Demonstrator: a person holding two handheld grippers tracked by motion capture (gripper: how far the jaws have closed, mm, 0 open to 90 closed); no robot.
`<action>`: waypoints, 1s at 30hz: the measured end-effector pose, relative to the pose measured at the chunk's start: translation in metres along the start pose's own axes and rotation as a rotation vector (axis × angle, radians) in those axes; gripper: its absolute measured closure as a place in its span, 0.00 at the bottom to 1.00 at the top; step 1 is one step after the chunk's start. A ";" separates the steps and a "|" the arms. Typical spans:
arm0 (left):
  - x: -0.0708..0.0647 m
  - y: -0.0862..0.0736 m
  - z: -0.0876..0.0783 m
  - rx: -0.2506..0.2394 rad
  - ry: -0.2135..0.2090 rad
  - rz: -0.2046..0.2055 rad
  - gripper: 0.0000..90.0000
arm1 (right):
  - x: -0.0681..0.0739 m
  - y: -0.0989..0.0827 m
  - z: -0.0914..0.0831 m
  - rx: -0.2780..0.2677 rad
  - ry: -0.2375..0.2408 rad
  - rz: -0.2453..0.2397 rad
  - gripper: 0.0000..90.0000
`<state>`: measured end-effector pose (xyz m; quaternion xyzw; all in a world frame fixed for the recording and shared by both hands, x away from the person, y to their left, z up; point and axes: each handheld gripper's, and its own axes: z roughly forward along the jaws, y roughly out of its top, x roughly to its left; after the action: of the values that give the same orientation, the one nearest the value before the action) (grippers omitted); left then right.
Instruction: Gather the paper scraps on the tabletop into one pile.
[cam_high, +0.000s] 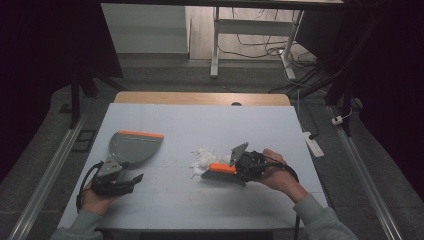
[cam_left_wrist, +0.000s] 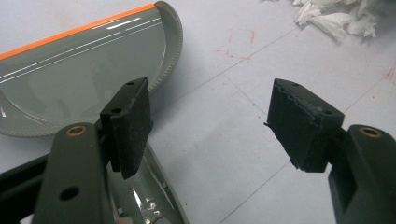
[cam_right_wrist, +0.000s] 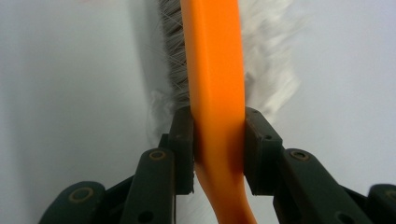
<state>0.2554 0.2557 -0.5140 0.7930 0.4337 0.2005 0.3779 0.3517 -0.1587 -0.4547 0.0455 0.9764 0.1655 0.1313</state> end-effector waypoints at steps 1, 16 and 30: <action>0.000 0.000 0.000 0.001 -0.001 0.000 0.34 | -0.002 0.001 0.001 -0.017 -0.013 0.004 0.76; -0.001 0.000 -0.001 -0.004 -0.003 0.004 0.34 | -0.010 -0.028 -0.049 -0.155 -0.171 0.460 0.76; -0.001 0.000 -0.001 -0.008 -0.008 0.010 0.35 | -0.035 -0.015 0.004 -0.032 -0.100 0.750 0.76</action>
<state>0.2541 0.2550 -0.5133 0.7945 0.4276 0.2007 0.3817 0.3857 -0.1765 -0.4550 0.4056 0.8816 0.2148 0.1097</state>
